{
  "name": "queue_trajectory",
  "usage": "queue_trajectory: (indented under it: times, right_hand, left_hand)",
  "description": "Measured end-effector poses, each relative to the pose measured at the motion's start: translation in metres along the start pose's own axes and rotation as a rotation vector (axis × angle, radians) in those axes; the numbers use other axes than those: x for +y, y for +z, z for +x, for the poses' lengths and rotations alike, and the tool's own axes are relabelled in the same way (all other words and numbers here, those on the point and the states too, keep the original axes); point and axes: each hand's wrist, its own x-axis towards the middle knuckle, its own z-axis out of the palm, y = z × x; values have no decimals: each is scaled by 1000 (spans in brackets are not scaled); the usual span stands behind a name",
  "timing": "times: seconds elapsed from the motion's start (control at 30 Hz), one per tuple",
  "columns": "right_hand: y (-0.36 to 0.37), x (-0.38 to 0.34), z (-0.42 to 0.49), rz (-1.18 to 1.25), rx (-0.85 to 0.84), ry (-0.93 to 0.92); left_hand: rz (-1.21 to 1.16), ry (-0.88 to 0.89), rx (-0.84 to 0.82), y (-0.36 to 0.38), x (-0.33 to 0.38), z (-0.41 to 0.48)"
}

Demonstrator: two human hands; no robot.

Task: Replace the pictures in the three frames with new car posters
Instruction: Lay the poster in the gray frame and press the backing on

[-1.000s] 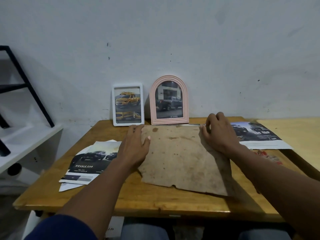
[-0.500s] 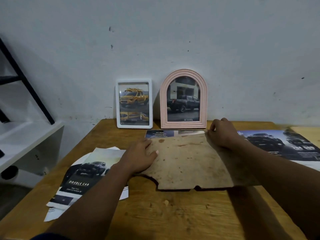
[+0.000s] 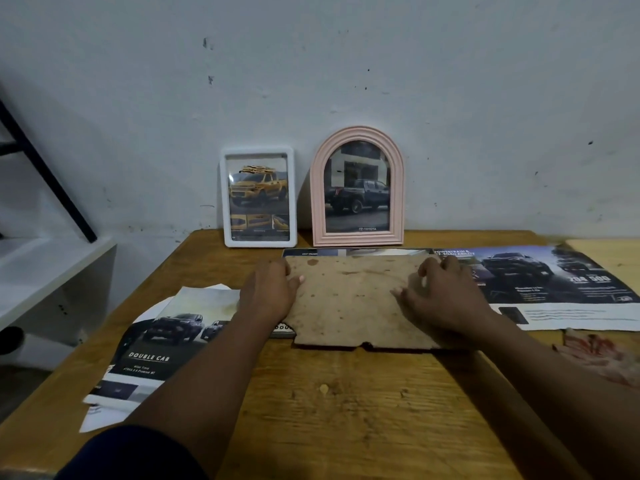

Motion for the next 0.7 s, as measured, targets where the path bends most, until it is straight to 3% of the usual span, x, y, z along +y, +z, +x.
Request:
queue_trajectory:
  times: [0.27, 0.47, 0.6, 0.7]
  right_hand:
    - [13, -6, -2, 5, -45, -80]
    - [2, 4, -4, 218, -17, -12]
    - [6, 10, -12, 117, 39, -58]
    - [12, 10, -13, 99, 75, -95]
  left_hand:
    - [77, 58, -200, 2, 0, -15]
    - [-12, -40, -145, 3, 4, -9]
    - [-151, -79, 61, 9, 5, -15]
    - [-232, -32, 28, 8, 4, -17]
